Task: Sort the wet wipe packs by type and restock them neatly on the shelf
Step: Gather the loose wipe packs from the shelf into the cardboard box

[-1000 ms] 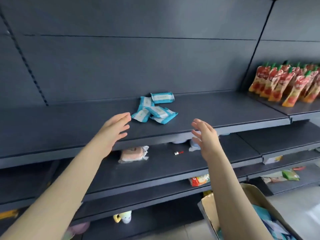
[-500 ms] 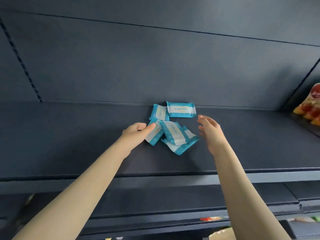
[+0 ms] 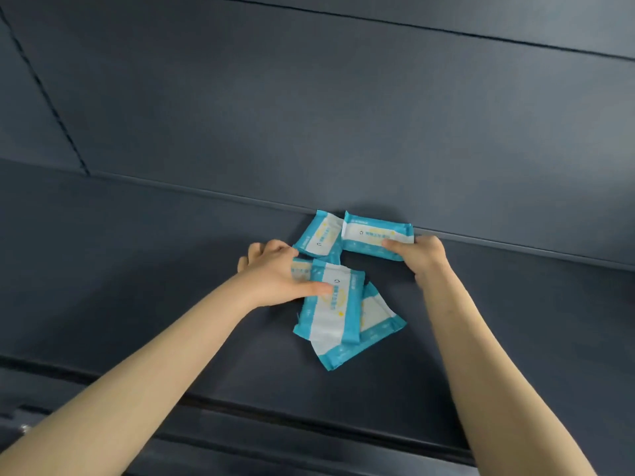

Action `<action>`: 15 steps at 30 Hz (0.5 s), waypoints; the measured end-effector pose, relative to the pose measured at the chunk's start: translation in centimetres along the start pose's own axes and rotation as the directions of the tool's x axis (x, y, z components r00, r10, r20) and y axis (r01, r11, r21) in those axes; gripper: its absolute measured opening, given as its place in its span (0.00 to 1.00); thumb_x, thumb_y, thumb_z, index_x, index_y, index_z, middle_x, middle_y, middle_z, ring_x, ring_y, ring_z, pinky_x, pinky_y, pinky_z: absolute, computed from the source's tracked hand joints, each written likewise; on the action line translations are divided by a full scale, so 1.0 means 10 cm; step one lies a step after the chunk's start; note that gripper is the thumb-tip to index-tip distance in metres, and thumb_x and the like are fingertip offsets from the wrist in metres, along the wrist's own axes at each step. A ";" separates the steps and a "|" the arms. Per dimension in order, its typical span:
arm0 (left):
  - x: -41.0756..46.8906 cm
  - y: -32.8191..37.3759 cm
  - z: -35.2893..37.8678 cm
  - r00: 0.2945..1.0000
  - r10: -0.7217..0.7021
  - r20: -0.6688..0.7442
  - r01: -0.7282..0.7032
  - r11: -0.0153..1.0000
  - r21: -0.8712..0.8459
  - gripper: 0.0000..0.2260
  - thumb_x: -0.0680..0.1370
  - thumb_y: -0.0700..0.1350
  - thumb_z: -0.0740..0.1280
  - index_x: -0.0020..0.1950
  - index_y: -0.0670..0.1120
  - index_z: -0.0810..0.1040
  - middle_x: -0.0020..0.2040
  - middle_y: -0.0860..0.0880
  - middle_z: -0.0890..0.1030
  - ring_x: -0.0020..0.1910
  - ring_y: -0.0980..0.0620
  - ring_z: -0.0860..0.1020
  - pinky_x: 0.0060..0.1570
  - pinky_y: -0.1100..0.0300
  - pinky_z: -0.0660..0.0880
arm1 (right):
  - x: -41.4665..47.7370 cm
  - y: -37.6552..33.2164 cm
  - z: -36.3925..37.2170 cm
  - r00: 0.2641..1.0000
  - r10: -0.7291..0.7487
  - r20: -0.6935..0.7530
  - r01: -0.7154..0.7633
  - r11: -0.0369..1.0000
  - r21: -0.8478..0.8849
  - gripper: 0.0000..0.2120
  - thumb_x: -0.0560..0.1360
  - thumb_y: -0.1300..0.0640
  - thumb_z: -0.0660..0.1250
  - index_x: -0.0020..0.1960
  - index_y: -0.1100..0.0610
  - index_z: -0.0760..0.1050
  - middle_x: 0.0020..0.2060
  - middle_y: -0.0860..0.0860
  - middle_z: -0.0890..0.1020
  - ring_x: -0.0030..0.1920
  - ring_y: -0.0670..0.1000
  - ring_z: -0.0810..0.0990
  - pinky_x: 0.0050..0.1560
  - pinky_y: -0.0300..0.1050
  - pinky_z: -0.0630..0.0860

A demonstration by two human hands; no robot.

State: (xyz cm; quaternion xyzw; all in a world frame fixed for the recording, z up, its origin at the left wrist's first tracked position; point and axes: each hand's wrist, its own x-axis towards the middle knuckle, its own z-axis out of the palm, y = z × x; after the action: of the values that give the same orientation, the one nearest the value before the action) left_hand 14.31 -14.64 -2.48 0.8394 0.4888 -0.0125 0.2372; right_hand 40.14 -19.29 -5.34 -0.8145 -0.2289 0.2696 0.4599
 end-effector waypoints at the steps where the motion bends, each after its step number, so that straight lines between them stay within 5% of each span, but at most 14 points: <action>1: 0.01 -0.06 -0.03 1.000 0.000 0.003 0.000 1.000 -0.025 0.36 0.68 0.73 0.66 0.72 0.59 0.67 0.71 0.56 0.64 0.70 0.46 0.58 0.67 0.50 0.60 | 0.02 0.00 0.01 1.000 -0.001 0.013 0.001 1.000 0.016 0.19 0.69 0.52 0.79 0.55 0.60 0.81 0.48 0.53 0.84 0.48 0.52 0.82 0.47 0.47 0.79; 4: 0.05 -0.26 -0.15 1.000 0.021 0.017 -0.019 0.991 -0.129 0.27 0.71 0.68 0.68 0.67 0.62 0.73 0.67 0.58 0.69 0.69 0.46 0.61 0.68 0.49 0.62 | 0.05 -0.01 0.01 0.996 -0.044 0.082 0.039 0.997 0.069 0.14 0.72 0.59 0.77 0.55 0.60 0.80 0.49 0.51 0.83 0.46 0.49 0.80 0.39 0.39 0.72; 10: 0.18 -0.62 -0.38 0.984 0.124 0.131 -0.052 0.890 -0.452 0.18 0.77 0.48 0.72 0.66 0.60 0.76 0.60 0.58 0.81 0.56 0.60 0.78 0.54 0.65 0.73 | 0.13 -0.07 -0.02 0.964 -0.182 0.196 0.160 0.980 0.121 0.15 0.74 0.58 0.74 0.59 0.58 0.77 0.54 0.51 0.84 0.53 0.50 0.82 0.52 0.44 0.77; 12: 0.23 -0.68 -0.43 0.985 0.105 0.138 -0.025 0.872 -0.488 0.19 0.77 0.45 0.71 0.64 0.63 0.75 0.62 0.57 0.79 0.60 0.62 0.76 0.59 0.64 0.71 | 0.12 -0.13 -0.01 0.949 -0.205 0.239 0.173 0.974 0.145 0.11 0.77 0.57 0.71 0.58 0.56 0.77 0.50 0.48 0.84 0.50 0.47 0.81 0.47 0.41 0.75; 15: 0.25 -0.75 -0.48 0.985 0.086 0.148 0.007 0.843 -0.538 0.17 0.78 0.43 0.70 0.57 0.65 0.76 0.60 0.59 0.80 0.62 0.63 0.76 0.65 0.62 0.71 | 0.14 -0.20 0.05 0.944 -0.189 0.270 0.118 0.959 0.258 0.08 0.77 0.58 0.71 0.55 0.57 0.76 0.50 0.50 0.84 0.51 0.47 0.82 0.55 0.45 0.76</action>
State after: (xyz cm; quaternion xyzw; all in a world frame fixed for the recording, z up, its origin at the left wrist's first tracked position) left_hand 8.44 -7.57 -1.73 0.7455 0.4337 0.0595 0.5026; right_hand 40.59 -17.13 -4.13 -0.6841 -0.3234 0.3756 0.5352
